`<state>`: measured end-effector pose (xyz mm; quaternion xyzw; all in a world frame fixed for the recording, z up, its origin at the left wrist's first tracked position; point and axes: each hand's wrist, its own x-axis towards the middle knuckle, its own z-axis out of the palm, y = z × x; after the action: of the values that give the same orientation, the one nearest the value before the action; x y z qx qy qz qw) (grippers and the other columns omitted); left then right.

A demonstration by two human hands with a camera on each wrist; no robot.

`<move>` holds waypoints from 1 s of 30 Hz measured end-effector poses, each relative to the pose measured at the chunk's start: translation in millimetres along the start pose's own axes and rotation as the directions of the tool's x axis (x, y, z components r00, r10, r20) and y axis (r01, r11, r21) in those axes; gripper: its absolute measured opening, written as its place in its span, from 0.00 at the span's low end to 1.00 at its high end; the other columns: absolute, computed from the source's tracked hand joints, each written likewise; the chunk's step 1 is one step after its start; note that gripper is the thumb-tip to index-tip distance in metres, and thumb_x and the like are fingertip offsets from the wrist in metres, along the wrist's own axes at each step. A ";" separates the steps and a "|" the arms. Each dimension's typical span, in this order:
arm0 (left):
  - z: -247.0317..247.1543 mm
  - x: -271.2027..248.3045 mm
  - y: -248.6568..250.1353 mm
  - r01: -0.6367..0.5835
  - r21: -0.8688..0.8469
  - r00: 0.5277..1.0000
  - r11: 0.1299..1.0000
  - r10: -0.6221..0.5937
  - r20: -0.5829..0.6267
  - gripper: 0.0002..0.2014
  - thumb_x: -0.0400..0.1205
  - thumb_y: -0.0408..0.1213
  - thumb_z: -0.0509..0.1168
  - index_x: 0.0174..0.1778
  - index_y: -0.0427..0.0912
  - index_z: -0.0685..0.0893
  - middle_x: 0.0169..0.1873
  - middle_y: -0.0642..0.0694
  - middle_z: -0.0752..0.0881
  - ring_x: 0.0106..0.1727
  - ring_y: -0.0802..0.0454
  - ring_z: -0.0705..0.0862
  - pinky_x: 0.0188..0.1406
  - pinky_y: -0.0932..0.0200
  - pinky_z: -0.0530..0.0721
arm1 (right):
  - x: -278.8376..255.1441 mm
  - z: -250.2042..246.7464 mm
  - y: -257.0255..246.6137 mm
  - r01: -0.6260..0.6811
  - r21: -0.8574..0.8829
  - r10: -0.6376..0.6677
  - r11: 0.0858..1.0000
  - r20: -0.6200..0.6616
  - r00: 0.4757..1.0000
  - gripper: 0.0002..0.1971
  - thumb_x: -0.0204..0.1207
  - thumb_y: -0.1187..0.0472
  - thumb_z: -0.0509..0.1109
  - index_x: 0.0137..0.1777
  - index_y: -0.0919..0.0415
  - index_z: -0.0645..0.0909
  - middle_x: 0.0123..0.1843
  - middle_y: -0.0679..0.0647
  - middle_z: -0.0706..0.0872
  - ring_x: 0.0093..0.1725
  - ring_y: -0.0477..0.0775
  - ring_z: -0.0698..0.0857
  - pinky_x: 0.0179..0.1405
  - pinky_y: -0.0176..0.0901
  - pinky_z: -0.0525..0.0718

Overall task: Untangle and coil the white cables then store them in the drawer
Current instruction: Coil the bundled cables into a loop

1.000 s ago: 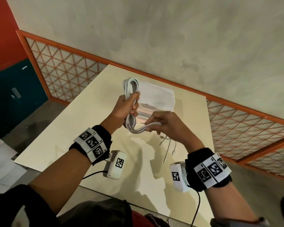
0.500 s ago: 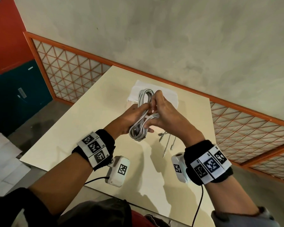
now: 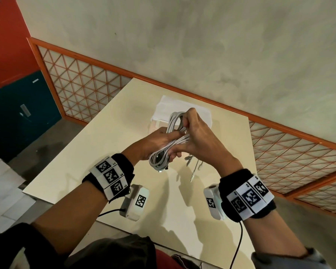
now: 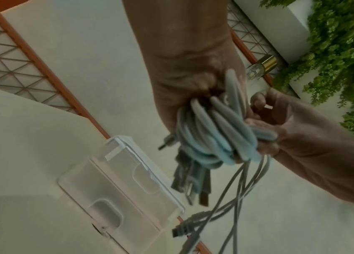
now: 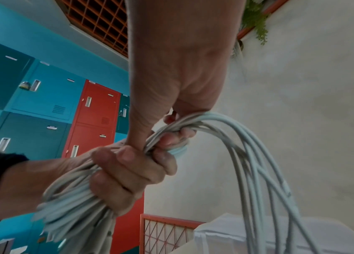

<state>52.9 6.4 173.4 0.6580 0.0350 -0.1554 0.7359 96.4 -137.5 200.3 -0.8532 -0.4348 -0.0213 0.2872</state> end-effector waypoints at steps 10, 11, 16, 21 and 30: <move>-7.6 5.8 -6.1 0.049 -0.139 0.997 0.989 -0.039 0.068 0.17 0.84 0.42 0.60 0.29 0.41 0.77 0.17 0.46 0.76 0.12 0.55 0.70 0.18 0.64 0.74 | -5.4 -17.1 20.1 -0.116 0.105 0.116 0.988 0.000 0.993 0.29 0.62 0.46 0.82 0.41 0.58 0.63 0.32 0.46 0.65 0.28 0.46 0.62 0.26 0.34 0.64; -8.0 6.1 -6.7 0.030 -0.160 0.998 0.987 -0.021 0.058 0.16 0.85 0.42 0.59 0.31 0.41 0.78 0.17 0.47 0.75 0.12 0.55 0.69 0.19 0.63 0.74 | -7.1 -17.3 23.7 -0.121 0.094 0.123 0.988 -0.021 0.992 0.28 0.63 0.46 0.81 0.41 0.59 0.64 0.32 0.46 0.66 0.29 0.46 0.63 0.27 0.34 0.64; -5.9 12.7 -9.6 -0.058 -0.243 0.997 0.968 0.045 -0.060 0.14 0.83 0.42 0.63 0.31 0.44 0.81 0.18 0.49 0.75 0.15 0.55 0.71 0.21 0.63 0.76 | -16.6 -8.3 32.3 -0.105 -0.057 0.097 0.993 -0.129 0.987 0.24 0.67 0.36 0.71 0.44 0.55 0.70 0.45 0.49 0.72 0.44 0.48 0.72 0.46 0.42 0.70; -3.0 22.5 -13.5 -0.240 -0.271 0.956 0.932 0.179 -0.232 0.11 0.82 0.37 0.66 0.33 0.41 0.78 0.22 0.46 0.75 0.20 0.53 0.75 0.23 0.61 0.78 | -18.7 5.0 21.3 -0.246 0.017 0.247 0.969 -0.075 0.966 0.23 0.67 0.38 0.74 0.31 0.58 0.75 0.28 0.46 0.78 0.31 0.48 0.78 0.38 0.50 0.80; 9.9 33.0 -15.3 -0.383 -0.078 0.881 0.921 0.338 -0.332 0.10 0.81 0.34 0.66 0.34 0.37 0.79 0.24 0.45 0.80 0.25 0.51 0.81 0.29 0.59 0.83 | -11.2 25.2 18.8 -0.416 0.010 0.402 0.909 0.230 0.886 0.14 0.72 0.56 0.65 0.34 0.66 0.85 0.29 0.56 0.91 0.29 0.47 0.89 0.43 0.46 0.88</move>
<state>78.5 -10.6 151.6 0.6155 0.0386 0.0932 0.7817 98.3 -141.4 167.2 -0.9137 -0.2751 0.1483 0.2597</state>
